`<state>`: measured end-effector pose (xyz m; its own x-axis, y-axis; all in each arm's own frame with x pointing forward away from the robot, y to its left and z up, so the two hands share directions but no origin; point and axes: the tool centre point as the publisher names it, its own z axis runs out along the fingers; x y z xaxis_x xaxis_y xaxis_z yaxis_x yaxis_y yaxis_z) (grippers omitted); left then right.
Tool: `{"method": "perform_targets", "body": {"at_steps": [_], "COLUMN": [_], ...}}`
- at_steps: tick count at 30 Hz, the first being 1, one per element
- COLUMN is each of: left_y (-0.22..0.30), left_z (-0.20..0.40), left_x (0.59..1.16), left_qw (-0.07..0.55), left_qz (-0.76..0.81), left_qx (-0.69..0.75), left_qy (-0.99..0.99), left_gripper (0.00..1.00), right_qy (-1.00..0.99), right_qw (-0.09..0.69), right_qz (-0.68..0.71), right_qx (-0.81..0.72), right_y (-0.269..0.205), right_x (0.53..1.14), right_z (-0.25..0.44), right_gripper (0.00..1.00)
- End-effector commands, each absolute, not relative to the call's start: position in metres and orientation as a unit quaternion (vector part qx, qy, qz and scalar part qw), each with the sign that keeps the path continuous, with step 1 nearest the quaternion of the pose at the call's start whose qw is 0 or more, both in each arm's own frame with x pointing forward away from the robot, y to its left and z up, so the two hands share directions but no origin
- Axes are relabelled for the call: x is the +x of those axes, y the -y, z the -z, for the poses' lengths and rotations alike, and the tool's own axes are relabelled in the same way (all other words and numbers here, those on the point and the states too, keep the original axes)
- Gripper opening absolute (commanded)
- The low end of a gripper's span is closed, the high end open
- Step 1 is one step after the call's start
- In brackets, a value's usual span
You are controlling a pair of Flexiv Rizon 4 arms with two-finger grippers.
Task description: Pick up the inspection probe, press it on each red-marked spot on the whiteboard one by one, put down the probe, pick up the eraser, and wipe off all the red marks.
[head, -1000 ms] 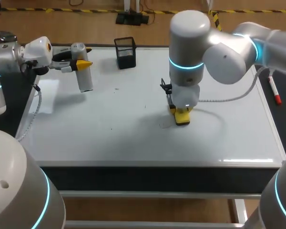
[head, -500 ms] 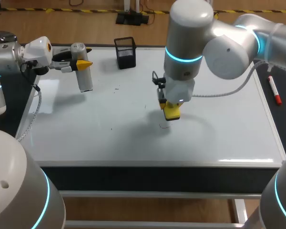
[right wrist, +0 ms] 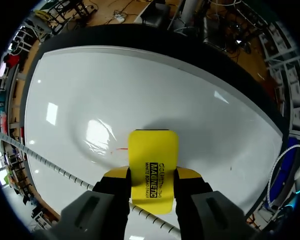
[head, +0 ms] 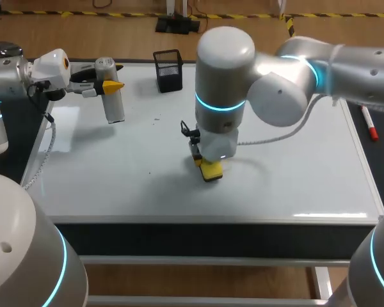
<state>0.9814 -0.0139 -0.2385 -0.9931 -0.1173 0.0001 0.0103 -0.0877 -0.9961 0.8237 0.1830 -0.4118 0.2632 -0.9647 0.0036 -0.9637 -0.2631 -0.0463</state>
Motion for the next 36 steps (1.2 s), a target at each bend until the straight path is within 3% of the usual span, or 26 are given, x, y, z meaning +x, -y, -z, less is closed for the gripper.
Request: {"method": "perform_targets", "body": {"at_steps": [1,17,36], "left_y": [0.014,0.014,0.014], "left_z": [0.238,0.238,0.238], "left_x": [0.981,0.981,0.981], "left_qw": [0.044,0.044,0.044], "left_qz": [0.736,0.736,0.736], "left_qx": [-0.040,-0.040,-0.040], "left_qy": [-0.674,-0.674,-0.674], "left_gripper": [0.00,0.00,0.00], "right_qy": [-0.607,-0.623,-0.675], "right_qw": [0.010,-0.004,-0.018], "right_qz": [0.010,0.002,0.019], "right_qx": [-0.795,-0.782,-0.737], "right_y": [-0.182,-0.161,-0.102], "right_x": [0.827,0.836,0.856], "right_z": [0.421,0.430,0.429], "right_gripper": [0.00,0.00,0.00]}}
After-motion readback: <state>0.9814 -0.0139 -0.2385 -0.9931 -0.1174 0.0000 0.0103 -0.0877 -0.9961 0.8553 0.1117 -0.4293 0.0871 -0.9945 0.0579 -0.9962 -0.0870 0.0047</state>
